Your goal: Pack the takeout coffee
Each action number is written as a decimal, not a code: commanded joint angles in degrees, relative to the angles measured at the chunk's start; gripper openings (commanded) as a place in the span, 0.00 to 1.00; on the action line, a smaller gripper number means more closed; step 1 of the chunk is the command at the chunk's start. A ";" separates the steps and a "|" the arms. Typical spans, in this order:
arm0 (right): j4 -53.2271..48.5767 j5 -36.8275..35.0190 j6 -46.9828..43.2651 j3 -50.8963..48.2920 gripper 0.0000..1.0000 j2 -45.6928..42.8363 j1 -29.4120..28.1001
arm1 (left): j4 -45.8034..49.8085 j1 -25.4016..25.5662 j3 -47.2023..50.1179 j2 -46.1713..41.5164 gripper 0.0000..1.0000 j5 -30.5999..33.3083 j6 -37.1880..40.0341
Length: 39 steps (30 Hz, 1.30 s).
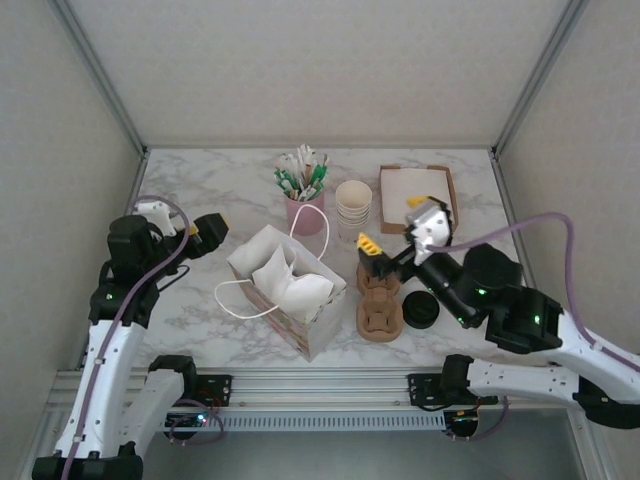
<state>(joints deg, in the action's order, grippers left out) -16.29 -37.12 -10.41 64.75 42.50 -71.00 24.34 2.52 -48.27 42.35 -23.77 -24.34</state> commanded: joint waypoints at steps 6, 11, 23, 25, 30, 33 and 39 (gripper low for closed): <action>16.34 -2.27 -12.87 -9.98 0.99 -1.52 8.69 | -3.55 -0.06 2.74 -2.23 1.00 17.56 -2.72; 19.33 2.20 -8.55 -15.01 0.99 -1.19 22.66 | -2.72 -0.19 2.26 -0.82 1.00 25.83 -3.30; 27.84 12.34 8.62 -30.31 0.99 3.41 54.30 | -10.43 -0.24 2.70 6.03 1.00 35.35 6.37; 29.28 13.79 10.71 -32.42 0.99 5.47 57.62 | -13.58 -0.34 4.34 7.11 1.00 38.25 6.65; 35.34 18.18 13.25 -38.05 0.99 11.38 62.77 | -22.02 -1.86 10.37 9.65 1.00 39.73 6.36; 39.12 19.59 12.53 -41.25 0.99 14.38 63.48 | -27.30 -2.75 14.30 11.30 1.00 39.35 8.36; 43.70 20.68 12.01 -43.77 0.99 18.49 63.69 | -32.21 -3.96 18.19 14.11 1.00 39.91 12.96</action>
<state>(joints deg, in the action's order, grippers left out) 20.84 -17.72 0.93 22.02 59.70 -7.75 -1.58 -0.75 -31.48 55.83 14.31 -15.33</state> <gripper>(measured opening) 0.987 0.997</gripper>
